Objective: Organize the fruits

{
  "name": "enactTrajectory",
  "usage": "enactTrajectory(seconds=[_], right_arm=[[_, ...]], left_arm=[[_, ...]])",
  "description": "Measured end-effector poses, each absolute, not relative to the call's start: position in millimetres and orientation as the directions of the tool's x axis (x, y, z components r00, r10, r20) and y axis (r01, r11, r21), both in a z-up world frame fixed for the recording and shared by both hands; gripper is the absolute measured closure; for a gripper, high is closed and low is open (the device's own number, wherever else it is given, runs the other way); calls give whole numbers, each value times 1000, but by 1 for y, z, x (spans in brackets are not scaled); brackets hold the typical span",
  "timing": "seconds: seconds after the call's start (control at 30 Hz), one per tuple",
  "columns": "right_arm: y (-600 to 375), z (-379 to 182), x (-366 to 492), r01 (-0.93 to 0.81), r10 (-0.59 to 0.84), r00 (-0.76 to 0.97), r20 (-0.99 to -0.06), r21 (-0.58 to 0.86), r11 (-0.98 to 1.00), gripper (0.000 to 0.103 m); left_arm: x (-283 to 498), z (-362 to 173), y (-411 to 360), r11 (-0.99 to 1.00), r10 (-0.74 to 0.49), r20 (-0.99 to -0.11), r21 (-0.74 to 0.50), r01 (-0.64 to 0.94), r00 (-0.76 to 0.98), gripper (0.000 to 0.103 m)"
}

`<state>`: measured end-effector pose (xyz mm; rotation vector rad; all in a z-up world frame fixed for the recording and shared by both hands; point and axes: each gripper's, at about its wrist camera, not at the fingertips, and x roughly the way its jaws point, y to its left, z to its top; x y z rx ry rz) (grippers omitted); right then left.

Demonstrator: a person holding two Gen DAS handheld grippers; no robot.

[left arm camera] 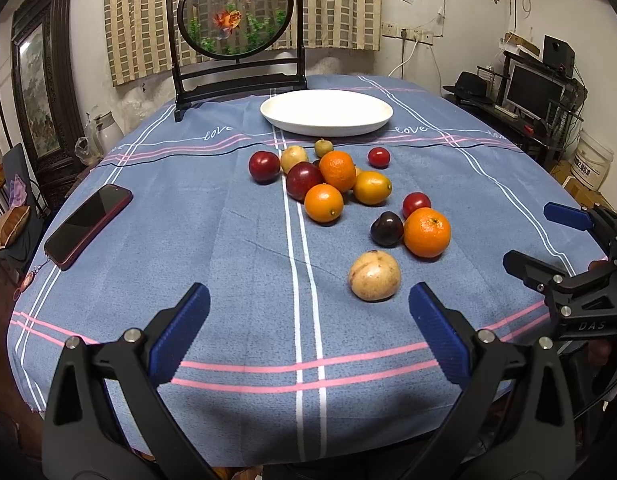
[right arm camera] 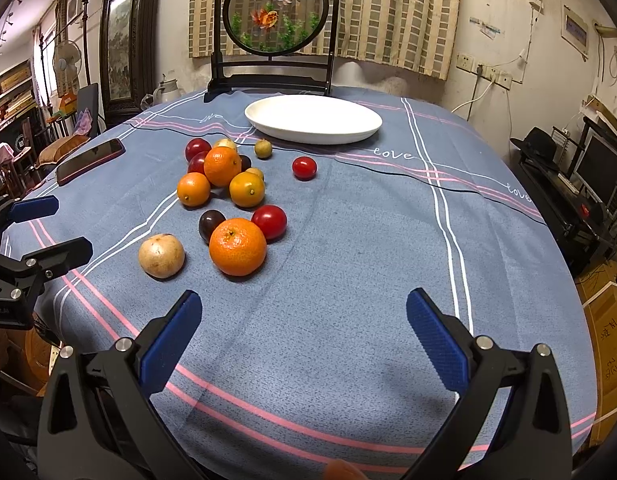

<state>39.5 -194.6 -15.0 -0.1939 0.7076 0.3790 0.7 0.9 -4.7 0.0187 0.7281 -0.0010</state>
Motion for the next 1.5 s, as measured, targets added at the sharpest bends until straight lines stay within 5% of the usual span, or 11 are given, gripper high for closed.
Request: enactTrajectory(seconds=[1.5], right_arm=[[-193, -22, 42, -422, 299, 670, -680, -17, 906, 1]], left_arm=[[3, -14, -4, 999, 9, -679, 30, 16, 734, 2]])
